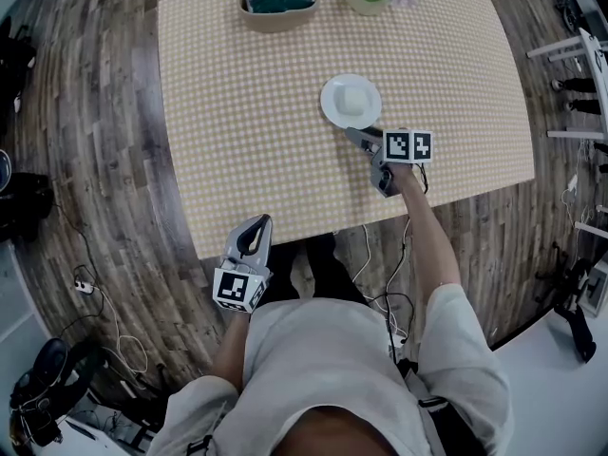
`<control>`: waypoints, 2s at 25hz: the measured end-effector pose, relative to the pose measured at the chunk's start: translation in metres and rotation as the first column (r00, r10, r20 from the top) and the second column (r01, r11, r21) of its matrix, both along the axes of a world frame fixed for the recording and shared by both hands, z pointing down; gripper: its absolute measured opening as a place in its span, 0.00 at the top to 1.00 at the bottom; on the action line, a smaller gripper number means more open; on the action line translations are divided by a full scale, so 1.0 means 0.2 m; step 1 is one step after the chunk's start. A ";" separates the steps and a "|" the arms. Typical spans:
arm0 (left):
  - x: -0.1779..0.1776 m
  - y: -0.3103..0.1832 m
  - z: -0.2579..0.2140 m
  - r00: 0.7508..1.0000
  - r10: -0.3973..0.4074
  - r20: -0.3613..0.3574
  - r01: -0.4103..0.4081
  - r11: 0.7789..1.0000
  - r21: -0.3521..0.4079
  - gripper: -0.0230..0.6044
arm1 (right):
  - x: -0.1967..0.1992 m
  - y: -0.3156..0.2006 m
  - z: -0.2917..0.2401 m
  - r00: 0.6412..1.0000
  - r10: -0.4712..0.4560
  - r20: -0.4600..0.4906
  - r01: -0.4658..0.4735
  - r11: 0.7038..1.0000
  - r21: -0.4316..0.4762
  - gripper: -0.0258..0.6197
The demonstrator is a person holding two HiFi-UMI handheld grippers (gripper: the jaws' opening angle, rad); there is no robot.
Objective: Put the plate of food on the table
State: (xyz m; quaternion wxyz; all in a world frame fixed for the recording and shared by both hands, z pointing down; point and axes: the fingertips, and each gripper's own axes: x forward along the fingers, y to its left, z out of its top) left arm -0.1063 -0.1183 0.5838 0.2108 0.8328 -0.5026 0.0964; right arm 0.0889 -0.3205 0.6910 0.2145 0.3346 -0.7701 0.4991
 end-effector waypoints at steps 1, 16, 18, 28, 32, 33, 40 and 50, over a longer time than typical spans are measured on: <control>-0.01 0.00 0.00 1.000 0.001 0.001 -0.001 1.000 0.002 0.95 | -0.01 0.01 0.00 0.999 -0.032 -0.033 0.032 0.999 0.006 0.61; 0.00 -0.02 -0.01 1.000 0.005 -0.004 -0.005 1.000 0.006 0.95 | 0.02 0.11 0.05 0.808 -0.397 -0.435 0.460 0.887 0.045 0.73; 0.01 -0.02 -0.01 1.000 0.009 -0.007 -0.009 1.000 0.007 0.95 | 0.03 0.11 0.06 0.817 -0.381 -0.432 0.443 0.895 0.047 0.75; 0.02 -0.04 -0.05 1.000 0.026 0.006 -0.026 0.999 0.029 0.95 | 0.08 0.16 0.02 0.842 -0.293 -0.453 0.394 0.907 0.146 0.96; 0.04 -0.06 -0.07 0.998 0.057 0.017 -0.058 0.997 0.047 0.95 | 0.07 0.21 -0.08 0.872 -0.241 -0.426 0.357 0.909 0.216 0.96; 0.05 -0.06 -0.08 0.998 0.067 0.017 -0.068 0.996 0.052 0.95 | 0.07 0.24 -0.11 0.880 -0.227 -0.417 0.345 0.908 0.235 0.96; 0.11 -0.09 -0.20 0.986 0.168 0.015 -0.169 0.981 0.094 0.95 | 0.04 0.48 -0.42 0.935 -0.105 -0.340 0.237 0.896 0.376 0.96; 0.20 0.03 -0.28 0.932 0.362 -0.006 -0.359 0.926 0.117 0.95 | -0.08 0.92 -0.78 0.950 0.164 -0.267 0.008 0.839 0.545 0.96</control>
